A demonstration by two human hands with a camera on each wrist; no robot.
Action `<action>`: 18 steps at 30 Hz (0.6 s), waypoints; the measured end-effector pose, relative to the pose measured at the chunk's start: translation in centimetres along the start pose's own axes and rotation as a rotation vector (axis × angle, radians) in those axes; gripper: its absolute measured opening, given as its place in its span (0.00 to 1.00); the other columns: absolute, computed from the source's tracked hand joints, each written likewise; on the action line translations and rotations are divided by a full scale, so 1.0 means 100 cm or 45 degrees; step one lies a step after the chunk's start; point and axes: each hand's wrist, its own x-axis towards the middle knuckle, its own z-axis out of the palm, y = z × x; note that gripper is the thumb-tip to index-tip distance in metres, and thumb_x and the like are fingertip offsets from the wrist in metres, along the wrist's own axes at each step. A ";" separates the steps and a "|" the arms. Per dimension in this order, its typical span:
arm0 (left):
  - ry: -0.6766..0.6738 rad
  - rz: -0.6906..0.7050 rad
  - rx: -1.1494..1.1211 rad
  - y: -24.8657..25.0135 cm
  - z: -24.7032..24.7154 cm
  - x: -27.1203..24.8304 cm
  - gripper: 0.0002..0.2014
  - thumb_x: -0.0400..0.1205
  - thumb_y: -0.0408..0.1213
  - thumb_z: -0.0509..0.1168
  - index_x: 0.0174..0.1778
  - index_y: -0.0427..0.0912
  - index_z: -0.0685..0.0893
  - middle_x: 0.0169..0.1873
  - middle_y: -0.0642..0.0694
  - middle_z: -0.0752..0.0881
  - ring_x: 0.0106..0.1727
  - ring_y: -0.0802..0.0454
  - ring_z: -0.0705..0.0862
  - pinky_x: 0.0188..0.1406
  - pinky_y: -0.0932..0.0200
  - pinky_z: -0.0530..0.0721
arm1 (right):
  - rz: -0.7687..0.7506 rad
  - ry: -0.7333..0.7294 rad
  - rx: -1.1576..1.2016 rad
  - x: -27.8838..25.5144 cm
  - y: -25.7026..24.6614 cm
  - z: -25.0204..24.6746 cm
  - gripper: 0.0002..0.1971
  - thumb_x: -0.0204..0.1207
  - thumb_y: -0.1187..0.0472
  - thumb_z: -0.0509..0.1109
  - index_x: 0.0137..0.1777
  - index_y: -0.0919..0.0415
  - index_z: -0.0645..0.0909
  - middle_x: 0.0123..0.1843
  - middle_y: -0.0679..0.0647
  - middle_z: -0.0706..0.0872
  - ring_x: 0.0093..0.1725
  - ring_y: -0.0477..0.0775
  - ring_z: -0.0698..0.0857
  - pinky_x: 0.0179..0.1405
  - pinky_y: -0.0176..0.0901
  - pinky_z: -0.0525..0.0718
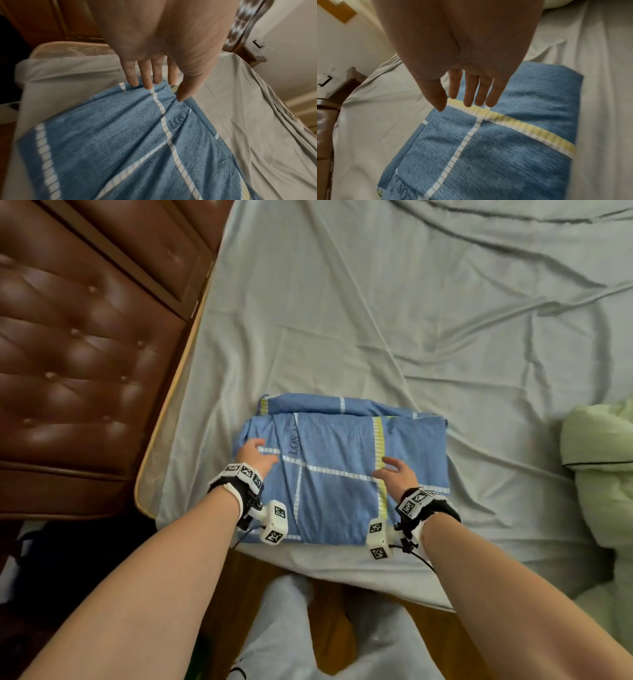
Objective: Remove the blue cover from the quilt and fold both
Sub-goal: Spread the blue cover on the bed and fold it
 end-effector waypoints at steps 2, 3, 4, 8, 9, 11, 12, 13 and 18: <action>-0.025 0.029 0.070 0.013 0.011 0.015 0.28 0.76 0.34 0.74 0.73 0.41 0.76 0.69 0.39 0.80 0.62 0.46 0.80 0.61 0.56 0.79 | -0.047 -0.058 -0.028 0.021 -0.011 0.002 0.28 0.77 0.67 0.73 0.77 0.62 0.72 0.74 0.63 0.77 0.68 0.60 0.80 0.56 0.44 0.76; -0.049 0.053 0.123 0.018 0.019 0.025 0.29 0.76 0.35 0.75 0.73 0.42 0.76 0.69 0.40 0.80 0.65 0.44 0.80 0.64 0.55 0.79 | -0.069 -0.069 -0.060 0.033 -0.015 0.003 0.28 0.77 0.67 0.73 0.77 0.61 0.72 0.75 0.63 0.76 0.71 0.60 0.78 0.58 0.45 0.76; -0.075 0.091 0.212 0.023 0.027 0.034 0.29 0.75 0.36 0.75 0.73 0.44 0.76 0.67 0.41 0.81 0.65 0.43 0.81 0.64 0.55 0.79 | -0.091 -0.061 -0.113 0.045 -0.019 0.003 0.29 0.76 0.67 0.74 0.77 0.60 0.73 0.75 0.62 0.76 0.73 0.61 0.77 0.61 0.47 0.77; -0.144 0.327 0.743 0.038 0.055 0.080 0.34 0.70 0.44 0.77 0.74 0.53 0.75 0.71 0.49 0.79 0.70 0.44 0.77 0.69 0.50 0.76 | -0.196 0.021 -0.611 0.101 -0.035 0.011 0.33 0.72 0.58 0.77 0.77 0.46 0.72 0.75 0.58 0.75 0.78 0.62 0.70 0.76 0.56 0.71; -0.171 0.350 0.889 0.038 0.060 0.091 0.38 0.69 0.47 0.77 0.76 0.56 0.72 0.75 0.50 0.75 0.75 0.43 0.72 0.73 0.43 0.71 | -0.216 0.022 -0.812 0.114 -0.039 0.014 0.35 0.71 0.56 0.77 0.77 0.43 0.70 0.78 0.56 0.71 0.81 0.62 0.64 0.80 0.58 0.65; -0.190 0.340 1.088 0.034 0.070 0.110 0.47 0.67 0.53 0.78 0.80 0.56 0.61 0.78 0.50 0.67 0.80 0.42 0.63 0.76 0.32 0.58 | -0.230 0.018 -1.165 0.135 -0.044 0.021 0.40 0.69 0.54 0.77 0.80 0.40 0.63 0.84 0.51 0.63 0.86 0.60 0.52 0.83 0.64 0.51; -0.166 0.337 1.133 0.032 0.074 0.116 0.51 0.66 0.55 0.77 0.82 0.56 0.57 0.79 0.48 0.63 0.81 0.41 0.59 0.78 0.29 0.53 | -0.219 0.007 -1.276 0.144 -0.045 0.024 0.43 0.68 0.53 0.77 0.82 0.41 0.58 0.85 0.50 0.59 0.86 0.60 0.48 0.83 0.66 0.44; -0.129 0.339 1.153 0.029 0.078 0.123 0.53 0.65 0.57 0.76 0.83 0.55 0.54 0.80 0.46 0.60 0.82 0.41 0.55 0.79 0.28 0.48 | -0.208 -0.006 -1.352 0.151 -0.047 0.027 0.46 0.68 0.51 0.77 0.83 0.42 0.54 0.86 0.50 0.55 0.87 0.60 0.45 0.82 0.69 0.39; -0.041 0.369 1.189 0.038 0.080 0.140 0.36 0.66 0.50 0.71 0.71 0.52 0.70 0.64 0.46 0.79 0.72 0.43 0.72 0.78 0.33 0.54 | -0.250 -0.022 -1.611 0.173 -0.050 0.029 0.43 0.65 0.49 0.76 0.80 0.47 0.61 0.82 0.52 0.63 0.86 0.61 0.49 0.77 0.75 0.30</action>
